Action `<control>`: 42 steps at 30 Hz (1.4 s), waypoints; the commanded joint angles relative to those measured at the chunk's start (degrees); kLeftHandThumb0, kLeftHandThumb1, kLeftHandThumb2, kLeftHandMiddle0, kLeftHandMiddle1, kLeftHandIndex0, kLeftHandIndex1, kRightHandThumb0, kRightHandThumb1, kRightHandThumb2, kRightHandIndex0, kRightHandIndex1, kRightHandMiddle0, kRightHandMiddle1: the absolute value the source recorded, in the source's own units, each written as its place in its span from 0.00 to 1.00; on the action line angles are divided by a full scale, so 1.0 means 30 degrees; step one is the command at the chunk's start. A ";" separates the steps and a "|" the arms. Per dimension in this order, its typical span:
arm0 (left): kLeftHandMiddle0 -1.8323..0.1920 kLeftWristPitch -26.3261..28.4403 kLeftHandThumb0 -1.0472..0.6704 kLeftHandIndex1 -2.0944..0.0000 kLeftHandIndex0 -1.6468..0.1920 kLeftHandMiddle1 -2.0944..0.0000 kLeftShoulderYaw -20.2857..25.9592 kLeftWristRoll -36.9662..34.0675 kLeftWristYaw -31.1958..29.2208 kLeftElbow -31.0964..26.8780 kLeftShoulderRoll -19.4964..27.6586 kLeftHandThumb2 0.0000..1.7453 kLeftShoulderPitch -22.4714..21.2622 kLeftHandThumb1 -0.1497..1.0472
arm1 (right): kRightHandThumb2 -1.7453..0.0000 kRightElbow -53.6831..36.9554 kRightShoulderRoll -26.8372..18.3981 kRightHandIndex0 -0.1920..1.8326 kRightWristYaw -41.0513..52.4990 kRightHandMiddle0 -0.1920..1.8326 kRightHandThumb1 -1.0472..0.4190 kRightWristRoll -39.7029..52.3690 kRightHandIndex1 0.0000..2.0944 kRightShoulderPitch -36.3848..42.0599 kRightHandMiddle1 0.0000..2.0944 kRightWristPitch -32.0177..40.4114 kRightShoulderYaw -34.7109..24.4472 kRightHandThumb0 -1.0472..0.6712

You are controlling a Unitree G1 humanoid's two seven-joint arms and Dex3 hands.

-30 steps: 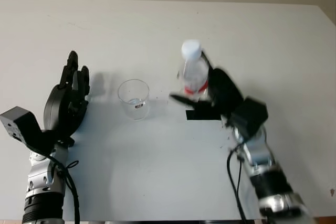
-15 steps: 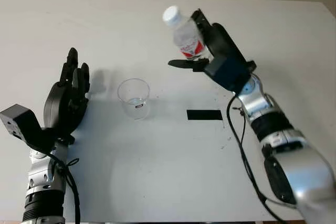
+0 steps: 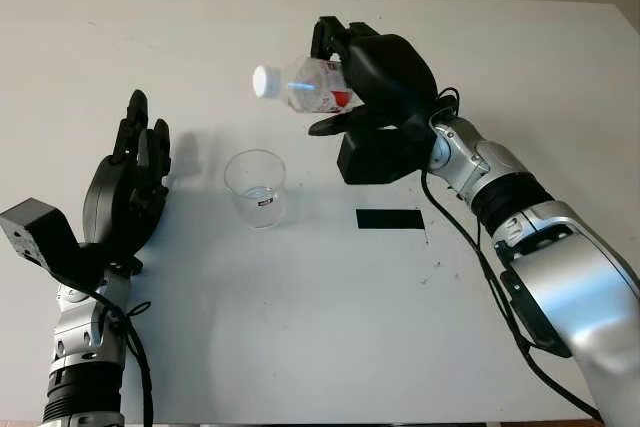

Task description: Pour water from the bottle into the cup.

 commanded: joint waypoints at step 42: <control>1.00 -0.0531 0.17 1.00 1.00 1.00 -0.0112 0.0068 0.0057 0.0356 -0.0614 0.32 0.0117 1.00 | 0.69 0.0746 -0.1492 0.64 -0.9958 0.51 0.16 -0.6223 1.00 -0.3940 1.00 -0.1208 0.5881 0.46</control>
